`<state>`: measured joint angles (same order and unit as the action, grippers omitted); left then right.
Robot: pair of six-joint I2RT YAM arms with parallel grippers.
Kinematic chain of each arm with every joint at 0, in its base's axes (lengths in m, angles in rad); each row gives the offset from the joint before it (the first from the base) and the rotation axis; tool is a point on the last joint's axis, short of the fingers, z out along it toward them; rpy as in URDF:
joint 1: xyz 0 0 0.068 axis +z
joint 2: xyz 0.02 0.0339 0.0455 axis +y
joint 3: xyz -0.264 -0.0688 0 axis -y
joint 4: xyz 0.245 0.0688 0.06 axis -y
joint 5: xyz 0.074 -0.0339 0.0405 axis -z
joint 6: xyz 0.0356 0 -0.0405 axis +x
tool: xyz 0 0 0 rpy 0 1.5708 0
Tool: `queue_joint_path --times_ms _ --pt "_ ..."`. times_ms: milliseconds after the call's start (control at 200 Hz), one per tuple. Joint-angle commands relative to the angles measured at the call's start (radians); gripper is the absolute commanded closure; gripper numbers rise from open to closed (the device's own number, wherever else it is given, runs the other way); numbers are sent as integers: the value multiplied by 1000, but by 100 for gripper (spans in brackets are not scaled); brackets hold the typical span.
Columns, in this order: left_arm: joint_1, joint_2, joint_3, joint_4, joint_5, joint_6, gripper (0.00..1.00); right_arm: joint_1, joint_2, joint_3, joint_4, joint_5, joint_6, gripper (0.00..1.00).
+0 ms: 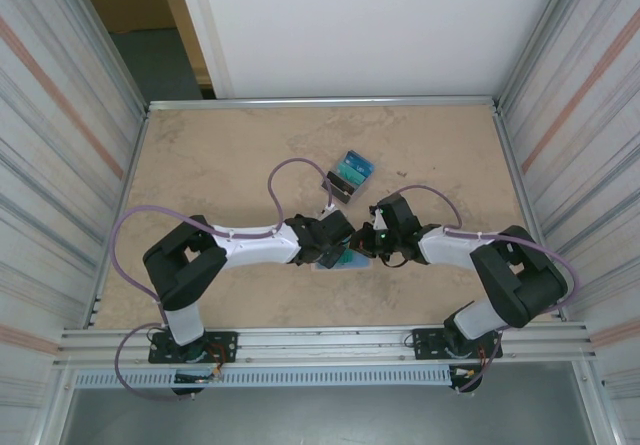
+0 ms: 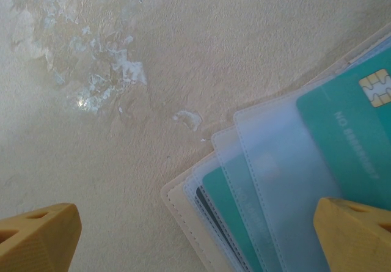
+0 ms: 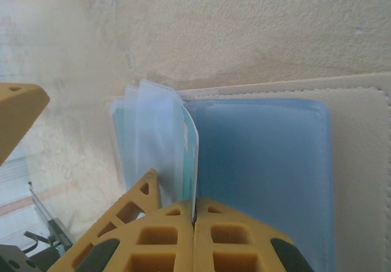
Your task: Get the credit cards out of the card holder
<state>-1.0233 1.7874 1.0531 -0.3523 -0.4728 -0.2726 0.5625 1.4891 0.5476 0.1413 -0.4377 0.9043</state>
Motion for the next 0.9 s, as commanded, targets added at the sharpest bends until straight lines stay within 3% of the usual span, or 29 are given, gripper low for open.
queue_joint_path --times_ms 0,561,897 --pt "-4 -22 -27 -30 4 -19 1 8 -27 18 -154 83 -45 98" --pt "36 -98 -133 38 -55 82 1 10 -273 112 -459 201 -185 100" --pt "57 -182 -187 108 -51 212 1 -5 -232 336 -640 281 -410 100"
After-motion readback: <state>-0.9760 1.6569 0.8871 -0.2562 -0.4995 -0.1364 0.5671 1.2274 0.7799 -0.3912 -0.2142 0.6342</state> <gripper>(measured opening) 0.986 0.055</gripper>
